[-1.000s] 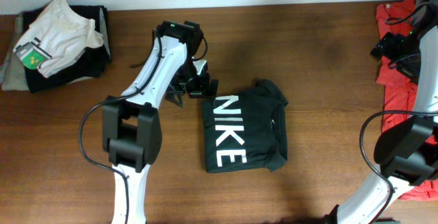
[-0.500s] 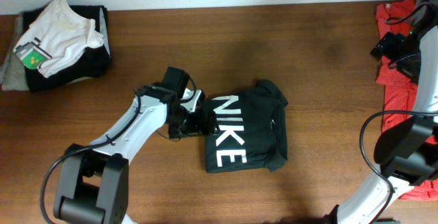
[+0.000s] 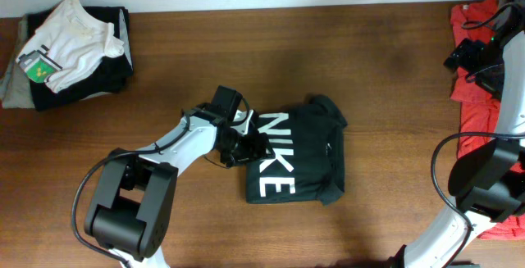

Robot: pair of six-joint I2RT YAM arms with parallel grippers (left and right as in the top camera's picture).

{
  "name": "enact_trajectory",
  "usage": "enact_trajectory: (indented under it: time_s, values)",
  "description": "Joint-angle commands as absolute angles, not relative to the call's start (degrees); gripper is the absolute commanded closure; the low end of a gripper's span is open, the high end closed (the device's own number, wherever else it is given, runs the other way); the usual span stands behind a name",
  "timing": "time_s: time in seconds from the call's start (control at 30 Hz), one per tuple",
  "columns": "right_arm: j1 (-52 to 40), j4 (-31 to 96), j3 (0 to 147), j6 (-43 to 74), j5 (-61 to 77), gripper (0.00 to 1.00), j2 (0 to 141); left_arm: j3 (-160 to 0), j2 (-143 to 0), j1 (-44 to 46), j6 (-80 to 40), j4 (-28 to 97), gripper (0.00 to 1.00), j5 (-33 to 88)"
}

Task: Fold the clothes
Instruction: 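Grasp the green NIKE bundle's left edge with the left gripper, then carry the bundle left and place it on the top-left clothes stack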

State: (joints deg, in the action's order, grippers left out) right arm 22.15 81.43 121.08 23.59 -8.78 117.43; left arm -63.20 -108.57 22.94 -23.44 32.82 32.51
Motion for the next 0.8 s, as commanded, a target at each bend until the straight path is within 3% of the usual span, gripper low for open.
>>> enact_trajectory:
  time_s: [0.0, 0.03, 0.23, 0.57, 0.77]
  values:
    - [22.15, 81.45, 121.71, 23.9, -9.52, 0.01, 116.73, -62.76, -109.3, 23.05, -24.69, 29.65, 0.78, 29.61]
    - [22.15, 81.45, 121.71, 23.9, -9.52, 0.01, 116.73, -62.83, -109.3, 22.92, -25.08, 29.15, 0.99, 26.98]
    - [22.15, 81.45, 121.71, 23.9, -9.52, 0.01, 116.73, -68.93, -109.3, 15.49, -14.5, 31.64, 0.99, 23.68]
    - [22.15, 81.45, 121.71, 23.9, -9.52, 0.01, 116.73, -89.89, -111.37, 2.11, 2.04, 34.28, 1.0, 4.64]
    - [22.15, 81.45, 121.71, 23.9, -9.52, 0.01, 116.73, -91.64, -114.61, -4.73, 6.35, 21.1, 0.99, 3.2]
